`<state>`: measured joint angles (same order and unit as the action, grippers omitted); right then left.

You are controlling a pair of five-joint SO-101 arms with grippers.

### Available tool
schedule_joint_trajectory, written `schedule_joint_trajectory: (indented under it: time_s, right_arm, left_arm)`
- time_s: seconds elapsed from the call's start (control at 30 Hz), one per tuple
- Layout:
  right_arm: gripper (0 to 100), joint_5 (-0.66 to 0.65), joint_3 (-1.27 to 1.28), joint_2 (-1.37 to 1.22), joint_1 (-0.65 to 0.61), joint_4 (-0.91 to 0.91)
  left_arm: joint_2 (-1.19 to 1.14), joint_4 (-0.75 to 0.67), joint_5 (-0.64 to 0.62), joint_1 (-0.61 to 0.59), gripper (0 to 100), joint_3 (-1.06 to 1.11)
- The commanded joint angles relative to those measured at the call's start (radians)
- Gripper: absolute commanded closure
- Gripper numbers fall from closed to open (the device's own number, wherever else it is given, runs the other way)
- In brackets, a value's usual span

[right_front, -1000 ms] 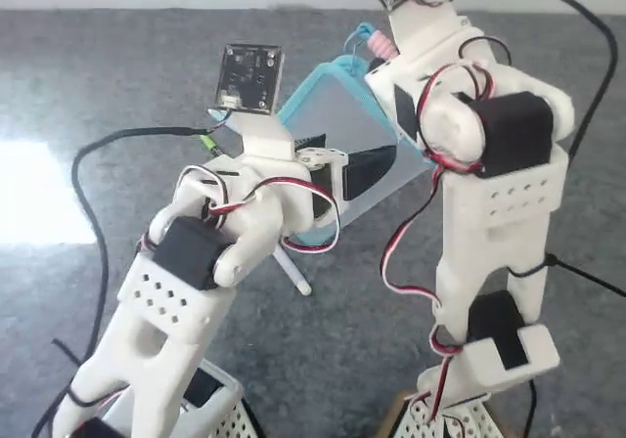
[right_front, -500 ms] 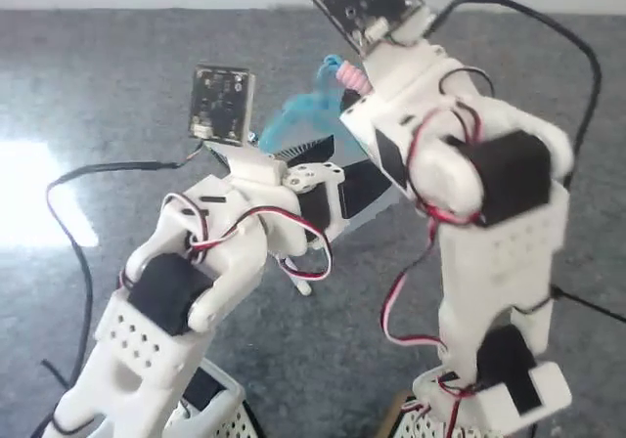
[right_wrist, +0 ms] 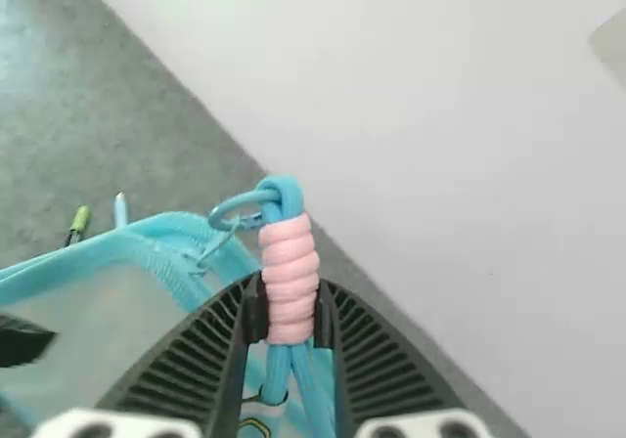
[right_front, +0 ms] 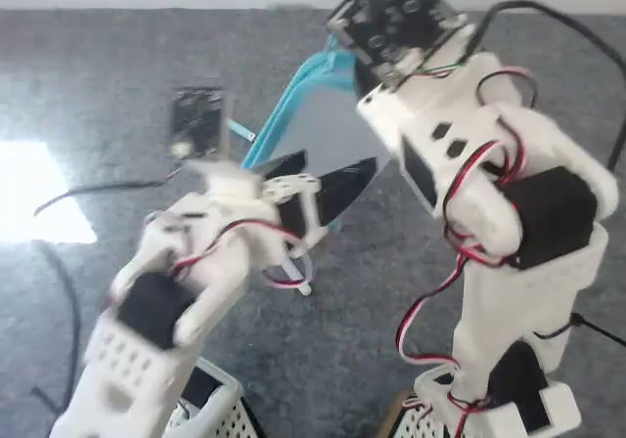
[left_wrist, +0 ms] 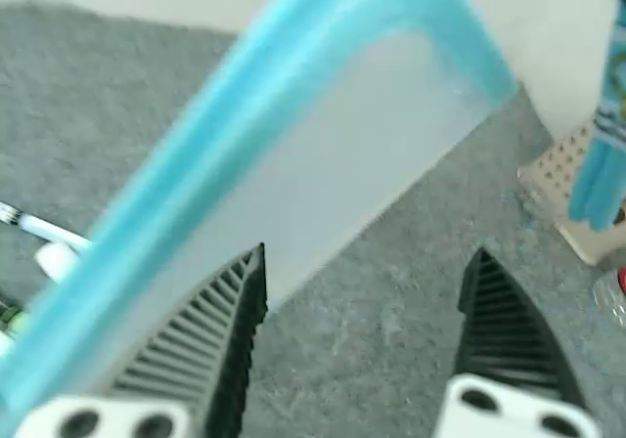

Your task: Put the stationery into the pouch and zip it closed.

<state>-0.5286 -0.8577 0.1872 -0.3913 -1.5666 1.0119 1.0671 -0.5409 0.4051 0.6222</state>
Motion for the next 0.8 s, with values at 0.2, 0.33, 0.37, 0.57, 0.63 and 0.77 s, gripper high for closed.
schedule_joint_trajectory:
  time_s: [0.2, 0.33, 0.37, 0.57, 0.63, 0.77]
  right_arm:
    - [99.3, -0.003, -0.026, -0.087, 0.076, -0.01]
    - [99.3, 0.0, -0.026, -0.061, -0.013, -0.107]
    - [99.3, 0.0, -0.028, -0.051, -0.031, -0.127]
    - [99.3, 0.0, -0.086, -0.001, -0.045, -0.211]
    - [99.3, -0.002, -0.094, 0.012, -0.028, -0.214]
    - [99.3, -0.005, -0.104, 0.016, 0.056, -0.208]
  left_arm:
    - [0.201, -0.33, 0.006, -0.118, 70, 0.358]
    - [0.157, -0.453, 0.034, -0.071, 70, 0.417]
    - [0.138, -0.456, 0.037, -0.06, 70, 0.415]
    - [-0.008, -0.457, 0.035, -0.057, 70, 0.344]
    - [-0.061, -0.457, 0.037, -0.081, 70, 0.321]
    - [-0.135, -0.457, 0.034, -0.17, 70, 0.277]
